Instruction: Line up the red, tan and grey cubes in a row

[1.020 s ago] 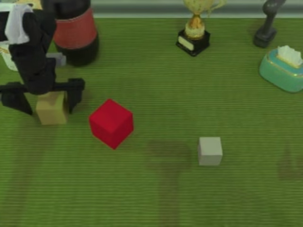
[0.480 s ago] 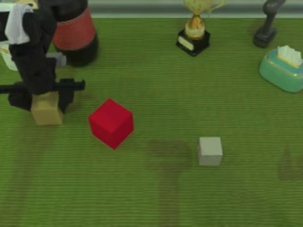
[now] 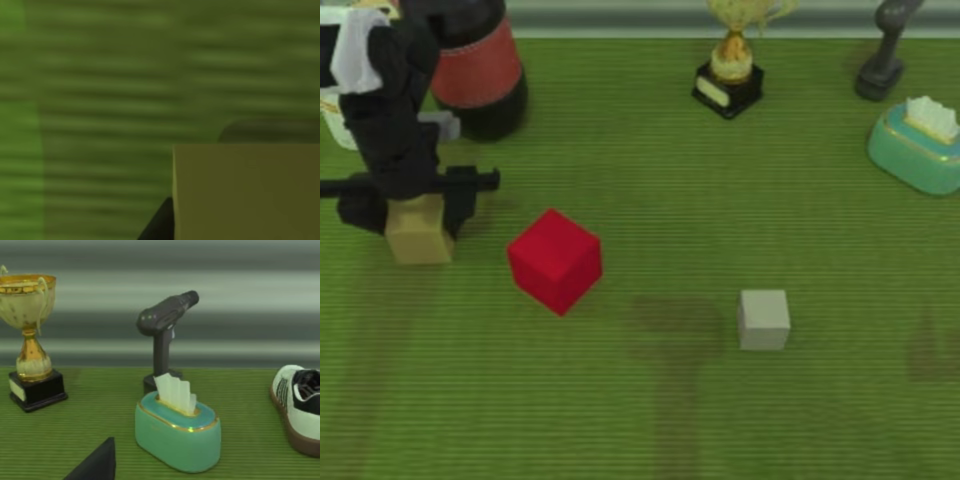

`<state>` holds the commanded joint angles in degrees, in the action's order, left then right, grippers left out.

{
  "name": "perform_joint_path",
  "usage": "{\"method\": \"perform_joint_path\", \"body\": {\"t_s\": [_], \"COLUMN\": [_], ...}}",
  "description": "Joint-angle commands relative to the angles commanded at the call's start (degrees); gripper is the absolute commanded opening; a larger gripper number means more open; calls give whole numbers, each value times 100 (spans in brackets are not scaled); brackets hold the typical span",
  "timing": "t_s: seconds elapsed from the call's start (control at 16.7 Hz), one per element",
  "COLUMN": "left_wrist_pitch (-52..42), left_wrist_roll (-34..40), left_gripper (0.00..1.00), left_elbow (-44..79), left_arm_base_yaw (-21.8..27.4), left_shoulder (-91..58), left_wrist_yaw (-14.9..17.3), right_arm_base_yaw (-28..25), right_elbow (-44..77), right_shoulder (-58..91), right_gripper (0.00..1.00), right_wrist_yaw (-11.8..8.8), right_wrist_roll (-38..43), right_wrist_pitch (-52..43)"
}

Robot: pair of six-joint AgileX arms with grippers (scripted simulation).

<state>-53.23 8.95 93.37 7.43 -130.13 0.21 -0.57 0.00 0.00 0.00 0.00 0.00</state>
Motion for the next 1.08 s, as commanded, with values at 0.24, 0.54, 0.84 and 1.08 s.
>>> {"method": "perform_joint_path", "body": {"t_s": [0.24,0.54,0.84,1.08], "left_wrist_pitch": [-273,-1303,-1389,-1502], "left_wrist_roll": [4,6,-8,401], "left_gripper": [0,0,0,0], "left_elbow": [234,894,964,1175], "left_arm_base_yaw": [-40,-110,-84,325], "left_shoulder": [170,466,507,406], "left_wrist_yaw": [-18,-21,-23,-30], "right_arm_base_yaw": [0,0,0,0], "right_elbow": [0,0,0,0], "right_shoulder": [0,0,0,0], "right_gripper": [100,100,100,100], "right_wrist_yaw": [0,0,0,0], "right_wrist_roll": [0,0,0,0], "right_wrist_pitch": [0,0,0,0]}}
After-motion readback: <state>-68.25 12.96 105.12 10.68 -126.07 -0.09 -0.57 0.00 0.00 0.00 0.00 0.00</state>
